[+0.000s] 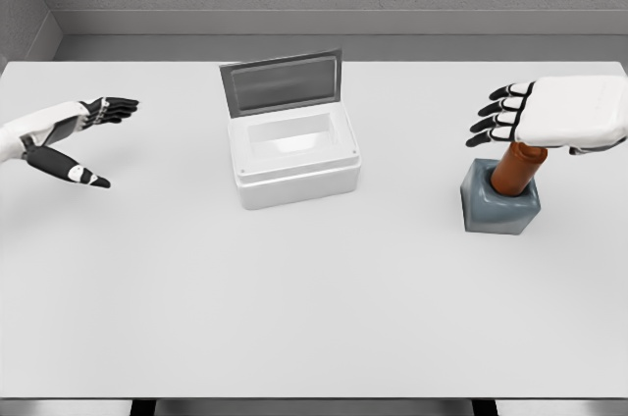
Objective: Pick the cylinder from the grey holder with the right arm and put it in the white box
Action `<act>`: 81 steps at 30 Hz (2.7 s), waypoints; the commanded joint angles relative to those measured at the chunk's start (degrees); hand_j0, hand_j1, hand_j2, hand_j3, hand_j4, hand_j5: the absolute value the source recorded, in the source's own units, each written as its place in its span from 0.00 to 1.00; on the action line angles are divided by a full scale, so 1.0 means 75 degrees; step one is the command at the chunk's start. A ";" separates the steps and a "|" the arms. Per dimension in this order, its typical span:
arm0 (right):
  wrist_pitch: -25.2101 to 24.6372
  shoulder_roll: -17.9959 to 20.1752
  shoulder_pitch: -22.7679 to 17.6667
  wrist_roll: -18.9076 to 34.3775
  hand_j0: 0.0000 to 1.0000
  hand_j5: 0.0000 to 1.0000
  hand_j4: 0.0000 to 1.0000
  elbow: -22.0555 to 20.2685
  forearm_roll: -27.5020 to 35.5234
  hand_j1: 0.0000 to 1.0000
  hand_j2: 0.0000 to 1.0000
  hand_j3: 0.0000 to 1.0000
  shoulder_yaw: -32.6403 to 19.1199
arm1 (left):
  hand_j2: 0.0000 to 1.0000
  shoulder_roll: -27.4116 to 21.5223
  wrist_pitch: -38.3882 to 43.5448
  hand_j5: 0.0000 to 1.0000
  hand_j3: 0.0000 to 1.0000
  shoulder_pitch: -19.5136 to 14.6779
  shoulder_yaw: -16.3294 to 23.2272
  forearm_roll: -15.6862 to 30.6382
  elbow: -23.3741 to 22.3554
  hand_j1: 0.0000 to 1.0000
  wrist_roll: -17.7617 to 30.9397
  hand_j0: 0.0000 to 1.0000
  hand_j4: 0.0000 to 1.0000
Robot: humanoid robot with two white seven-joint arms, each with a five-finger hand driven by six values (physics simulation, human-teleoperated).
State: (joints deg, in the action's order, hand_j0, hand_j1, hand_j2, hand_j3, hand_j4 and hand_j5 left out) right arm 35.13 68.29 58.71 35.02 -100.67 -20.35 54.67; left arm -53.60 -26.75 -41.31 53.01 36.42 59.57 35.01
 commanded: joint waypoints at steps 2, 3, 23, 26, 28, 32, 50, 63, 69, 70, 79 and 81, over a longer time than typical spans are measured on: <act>-0.0017 0.0011 -0.0023 -0.0003 1.00 1.00 1.00 0.0039 0.0006 1.00 1.00 1.00 0.0035 | 1.00 -0.0001 -0.0008 1.00 1.00 0.0000 -0.0013 0.0102 -0.0091 1.00 -0.0001 1.00 1.00; -0.0017 0.0011 -0.0023 -0.0003 1.00 1.00 1.00 0.0051 -0.0006 1.00 1.00 1.00 0.0105 | 1.00 0.0010 -0.0008 1.00 1.00 0.0012 -0.0001 0.0090 -0.0091 1.00 -0.0001 1.00 1.00; -0.0017 -0.0399 -0.0164 -0.0003 1.00 1.00 1.00 0.0801 -0.0099 1.00 1.00 1.00 0.0679 | 1.00 0.0057 -0.0019 1.00 1.00 0.0035 -0.0013 0.0055 -0.0208 1.00 -0.0001 1.00 1.00; -0.0017 -0.0399 -0.0176 -0.0003 1.00 1.00 1.00 0.0801 -0.0099 1.00 1.00 1.00 0.0691 | 1.00 0.0057 -0.0019 1.00 1.00 0.0023 -0.0013 0.0055 -0.0208 1.00 -0.0001 1.00 1.00; -0.0017 -0.0399 -0.0176 -0.0003 1.00 1.00 1.00 0.0801 -0.0099 1.00 1.00 1.00 0.0691 | 1.00 0.0046 -0.0019 1.00 1.00 0.0023 -0.0013 0.0055 -0.0220 1.00 -0.0001 1.00 1.00; -0.0017 -0.0399 -0.0152 -0.0003 1.00 1.00 1.00 0.1059 -0.0099 1.00 1.00 1.00 0.0691 | 1.00 0.0057 -0.0019 1.00 1.00 0.0023 -0.0013 0.0043 -0.0220 1.00 -0.0001 1.00 1.00; -0.0017 -0.0703 -0.0058 -0.0003 1.00 1.00 1.00 0.1282 -0.0264 1.00 1.00 1.00 0.0644 | 1.00 0.0069 -0.0019 1.00 1.00 -0.0023 -0.0013 0.0043 -0.0302 1.00 -0.0001 1.00 1.00; -0.0017 -0.0622 -0.0117 -0.0003 0.16 0.16 0.16 0.0977 -0.0123 0.16 0.16 0.16 0.0902 | 1.00 0.0069 -0.0008 1.00 1.00 -0.0012 -0.0013 0.0055 -0.0314 1.00 -0.0001 1.00 1.00; -0.0017 -0.0411 -0.0117 -0.0003 0.00 0.00 0.00 0.1059 0.0158 0.00 0.00 0.00 0.0645 | 1.00 0.0069 -0.0019 1.00 1.00 -0.0023 -0.0013 0.0055 -0.0314 1.00 -0.0001 1.00 1.00; -0.0017 -0.0317 -0.0117 -0.0003 0.00 0.00 0.00 0.1071 0.0182 0.00 0.00 0.00 0.0457 | 1.00 0.0069 -0.0008 1.00 1.00 -0.0023 -0.0013 0.0055 -0.0314 1.00 -0.0001 1.00 1.00; -0.0017 -0.1676 0.0199 -0.0003 0.00 0.00 0.00 0.1621 0.0955 0.00 0.00 0.00 -0.0833 | 1.00 0.0081 -0.0008 1.00 1.00 -0.0023 -0.0013 0.0043 -0.0314 1.00 -0.0001 1.00 1.00; -0.0017 -0.2296 0.0398 -0.0003 0.00 0.00 0.00 0.2030 0.0908 0.00 0.00 0.00 -0.0809 | 1.00 0.0092 -0.0019 1.00 1.00 0.0023 -0.0013 0.0031 -0.0290 1.00 -0.0001 1.00 1.00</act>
State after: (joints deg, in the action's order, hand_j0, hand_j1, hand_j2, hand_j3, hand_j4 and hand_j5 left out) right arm 35.11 55.61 62.31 35.23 -87.53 -14.20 49.05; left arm -52.93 -26.94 -41.05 53.02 36.31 57.28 35.01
